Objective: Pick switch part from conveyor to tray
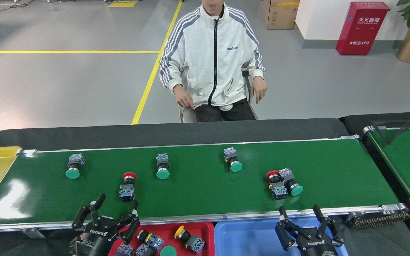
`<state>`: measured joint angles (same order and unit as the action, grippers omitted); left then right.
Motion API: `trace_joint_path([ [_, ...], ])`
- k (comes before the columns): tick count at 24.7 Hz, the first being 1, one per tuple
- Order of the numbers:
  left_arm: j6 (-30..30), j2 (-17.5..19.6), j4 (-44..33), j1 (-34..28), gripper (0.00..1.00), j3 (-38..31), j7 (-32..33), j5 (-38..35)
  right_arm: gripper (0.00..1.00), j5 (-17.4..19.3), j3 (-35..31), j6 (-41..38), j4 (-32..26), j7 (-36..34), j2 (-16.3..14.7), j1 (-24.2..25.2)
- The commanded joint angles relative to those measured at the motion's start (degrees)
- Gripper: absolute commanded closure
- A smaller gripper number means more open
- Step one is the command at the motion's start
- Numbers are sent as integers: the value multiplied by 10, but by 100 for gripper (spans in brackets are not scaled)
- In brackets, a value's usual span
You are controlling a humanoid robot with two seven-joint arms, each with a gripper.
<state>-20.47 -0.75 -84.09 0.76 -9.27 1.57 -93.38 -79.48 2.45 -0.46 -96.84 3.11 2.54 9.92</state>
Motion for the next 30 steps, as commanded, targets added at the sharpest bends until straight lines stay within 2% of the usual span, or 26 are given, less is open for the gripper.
trace_joint_path([
  [1, 7, 5, 17, 23, 0, -2, -2, -1, 0, -11, 19, 9, 1, 20, -3, -15],
  [5, 47, 8, 67, 59, 2, 0, -2, -2, 0, -23, 46, 8, 35, 42, -4, -52],
  [6, 55, 15, 79, 65, 13, 0, -6, -2, 0, -23, 52, 7, 46, 44, -4, -64],
  [7, 57, 21, 86, 66, 34, 2, -9, -1, 0, -23, 58, 6, 53, 47, -4, -75],
  [8, 53, 26, 87, 63, 67, 3, -9, 1, 0, -23, 66, 6, 58, 54, -3, -85],
  [9, 52, 27, 89, 63, 83, 3, -10, 3, 0, -23, 74, 4, 61, 61, -3, -92],
  [11, 49, 27, 86, 57, 94, 3, -13, 7, 0, -22, 92, 3, 66, 68, -3, -99],
  [14, 21, 28, 46, 21, 100, 4, -48, 9, 0, -23, 110, 3, 68, 73, -3, -104],
  [16, -23, 28, 0, -15, 100, 3, -52, 9, 0, -23, 114, 3, 68, 81, -3, -110],
  [19, -151, 29, -113, -108, 94, -5, -53, 15, 0, -23, 114, 3, 76, 87, -3, -121],
  [20, -187, 27, -150, -137, 80, -7, -48, 20, 0, -23, 114, 3, 82, 87, -3, -126],
  [21, -197, 26, -174, -159, 51, -10, -45, 20, 0, -23, 114, 3, 85, 87, -3, -130],
  [22, -185, 19, -179, -173, 0, -12, -45, 20, 0, -23, 114, 3, 88, 87, -3, -133],
  [27, -154, 20, -170, -190, 0, -15, -46, 20, 0, -23, 114, 3, 118, 88, -2, -162],
  [30, -108, 16, -168, -193, 0, -58, -50, 23, 0, -23, 114, 3, 137, 88, -1, -183],
])
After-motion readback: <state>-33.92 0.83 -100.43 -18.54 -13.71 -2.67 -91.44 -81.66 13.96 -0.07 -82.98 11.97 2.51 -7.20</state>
